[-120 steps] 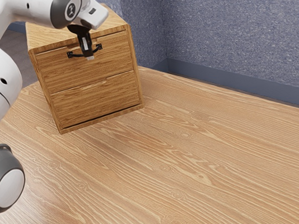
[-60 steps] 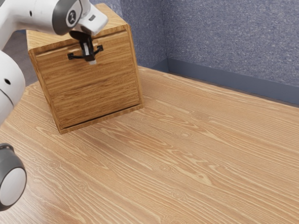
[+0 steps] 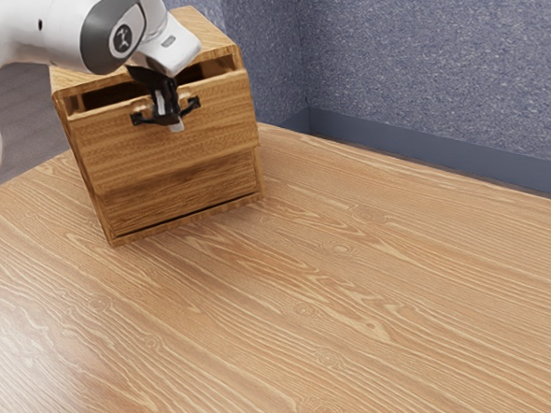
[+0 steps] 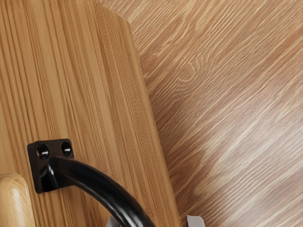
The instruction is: Pull the drawer handle with one arm to open the drawer
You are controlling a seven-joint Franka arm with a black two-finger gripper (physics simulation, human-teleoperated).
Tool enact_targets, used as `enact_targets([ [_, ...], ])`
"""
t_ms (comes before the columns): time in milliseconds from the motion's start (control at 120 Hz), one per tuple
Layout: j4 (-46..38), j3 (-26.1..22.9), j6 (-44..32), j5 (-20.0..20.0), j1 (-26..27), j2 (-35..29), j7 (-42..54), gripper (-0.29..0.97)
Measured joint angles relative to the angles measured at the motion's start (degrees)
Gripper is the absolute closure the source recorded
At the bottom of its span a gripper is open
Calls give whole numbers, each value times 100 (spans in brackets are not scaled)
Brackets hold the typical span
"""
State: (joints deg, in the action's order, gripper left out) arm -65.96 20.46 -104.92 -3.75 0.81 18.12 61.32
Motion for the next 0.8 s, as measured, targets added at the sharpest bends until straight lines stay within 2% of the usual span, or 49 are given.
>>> enact_targets([
  [92,-214,299,-63,12,377,-128,-53,62],
  [250,-752,401,-110,22,712,-527,-136,52],
  [275,-828,436,-114,23,793,-587,-148,56],
  [358,-1163,540,-126,17,1033,-847,-193,55],
  [800,-2036,584,-147,-135,1445,-1580,-421,52],
])
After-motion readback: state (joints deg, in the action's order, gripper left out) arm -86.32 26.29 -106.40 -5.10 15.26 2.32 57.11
